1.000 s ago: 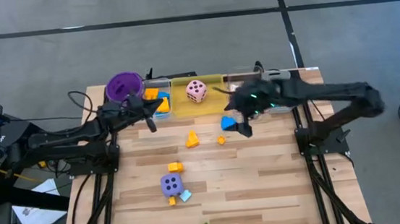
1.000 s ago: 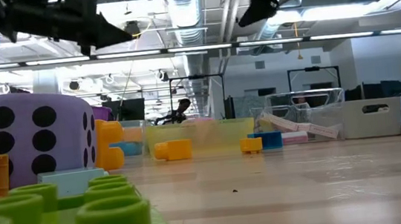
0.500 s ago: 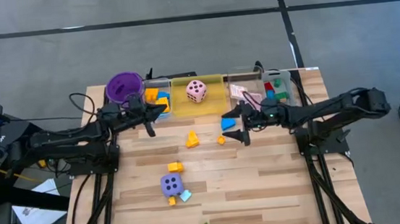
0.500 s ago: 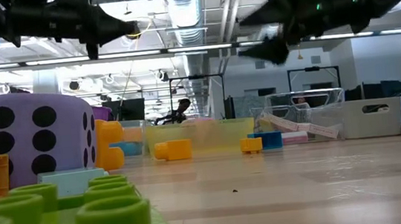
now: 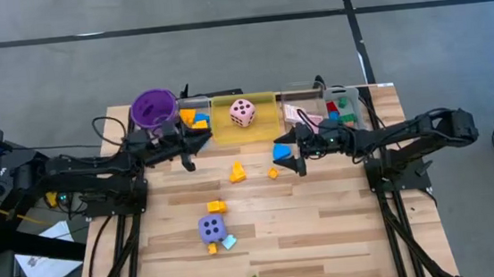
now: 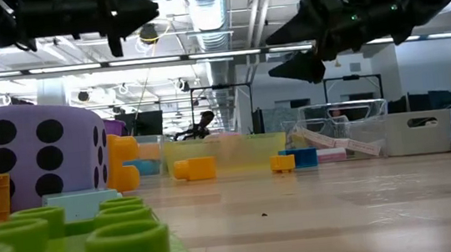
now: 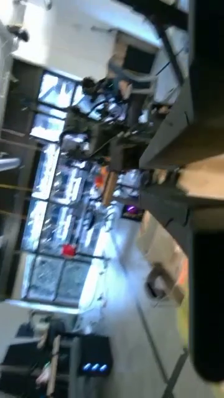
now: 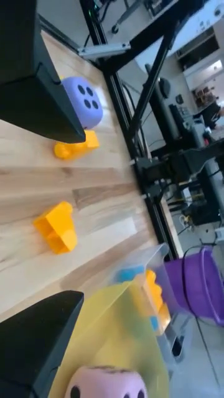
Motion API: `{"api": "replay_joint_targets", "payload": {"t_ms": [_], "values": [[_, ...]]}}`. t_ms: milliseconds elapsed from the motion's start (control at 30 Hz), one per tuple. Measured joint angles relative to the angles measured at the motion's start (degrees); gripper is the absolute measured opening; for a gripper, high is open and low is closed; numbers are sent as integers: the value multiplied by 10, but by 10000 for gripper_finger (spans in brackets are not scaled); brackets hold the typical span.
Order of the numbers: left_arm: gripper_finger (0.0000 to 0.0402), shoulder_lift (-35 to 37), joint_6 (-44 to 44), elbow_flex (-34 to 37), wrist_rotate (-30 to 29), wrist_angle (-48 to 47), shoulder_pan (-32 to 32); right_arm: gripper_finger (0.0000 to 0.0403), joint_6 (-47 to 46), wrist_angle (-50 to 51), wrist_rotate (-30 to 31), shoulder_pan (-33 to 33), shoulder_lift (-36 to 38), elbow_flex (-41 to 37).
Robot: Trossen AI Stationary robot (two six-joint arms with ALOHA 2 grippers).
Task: Pick & Place Toys
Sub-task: Put the top small yellow game piece into the gray bin
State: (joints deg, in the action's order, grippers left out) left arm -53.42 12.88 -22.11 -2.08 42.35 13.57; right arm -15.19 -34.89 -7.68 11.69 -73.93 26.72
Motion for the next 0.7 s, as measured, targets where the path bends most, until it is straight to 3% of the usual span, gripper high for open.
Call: {"api": "replay_joint_targets", "payload": {"t_ms": [167,400,533,700], "values": [[156,-73,14,0,2,47,-39,400,-16,21,0,1,1,0],[271,-170,12,0,-11,197,-55,400,-85,57,2,1,1,0],[299,-189,11,0,-14,230,-53,400,-168,73,0,2,1,0],[304,-191,10,0,-14,231,-53,400,-180,92,8,-9,-4,0]]}}
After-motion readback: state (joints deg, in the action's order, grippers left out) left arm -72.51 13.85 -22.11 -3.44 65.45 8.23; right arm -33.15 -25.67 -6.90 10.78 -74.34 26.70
